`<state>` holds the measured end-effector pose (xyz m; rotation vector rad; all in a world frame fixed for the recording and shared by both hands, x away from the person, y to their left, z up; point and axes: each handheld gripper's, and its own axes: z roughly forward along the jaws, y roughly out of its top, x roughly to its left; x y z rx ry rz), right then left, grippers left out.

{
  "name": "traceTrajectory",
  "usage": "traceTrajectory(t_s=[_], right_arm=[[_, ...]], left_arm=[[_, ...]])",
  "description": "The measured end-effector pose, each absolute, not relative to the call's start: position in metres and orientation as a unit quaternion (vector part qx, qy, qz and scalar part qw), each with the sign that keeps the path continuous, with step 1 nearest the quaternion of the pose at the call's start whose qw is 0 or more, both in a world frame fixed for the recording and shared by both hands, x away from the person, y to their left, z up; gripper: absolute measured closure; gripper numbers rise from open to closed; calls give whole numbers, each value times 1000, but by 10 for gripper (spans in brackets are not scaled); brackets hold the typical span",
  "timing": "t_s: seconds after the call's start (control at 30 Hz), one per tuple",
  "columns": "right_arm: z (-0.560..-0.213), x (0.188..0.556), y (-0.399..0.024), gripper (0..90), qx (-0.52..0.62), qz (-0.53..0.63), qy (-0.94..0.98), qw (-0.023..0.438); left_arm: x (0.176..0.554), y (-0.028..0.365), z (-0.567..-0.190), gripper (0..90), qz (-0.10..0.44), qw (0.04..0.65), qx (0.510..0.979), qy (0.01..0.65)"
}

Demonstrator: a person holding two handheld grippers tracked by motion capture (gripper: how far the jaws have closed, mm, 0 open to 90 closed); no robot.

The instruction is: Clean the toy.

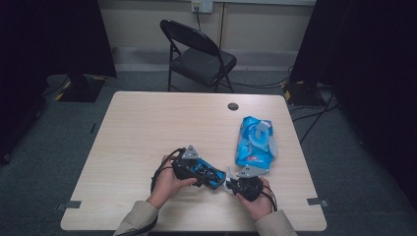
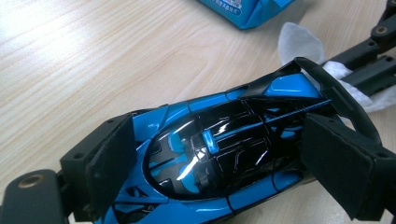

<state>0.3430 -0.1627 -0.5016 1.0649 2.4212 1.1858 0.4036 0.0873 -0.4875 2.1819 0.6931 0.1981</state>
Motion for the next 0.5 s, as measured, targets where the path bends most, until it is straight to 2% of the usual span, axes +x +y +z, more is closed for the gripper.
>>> traceTrajectory(t_s=[0.5], right_arm=[[-500, 329, -158, 837, 353, 404, 838, 99]], left_arm=[[404, 87, -487, 107, 79, 409, 866, 275]])
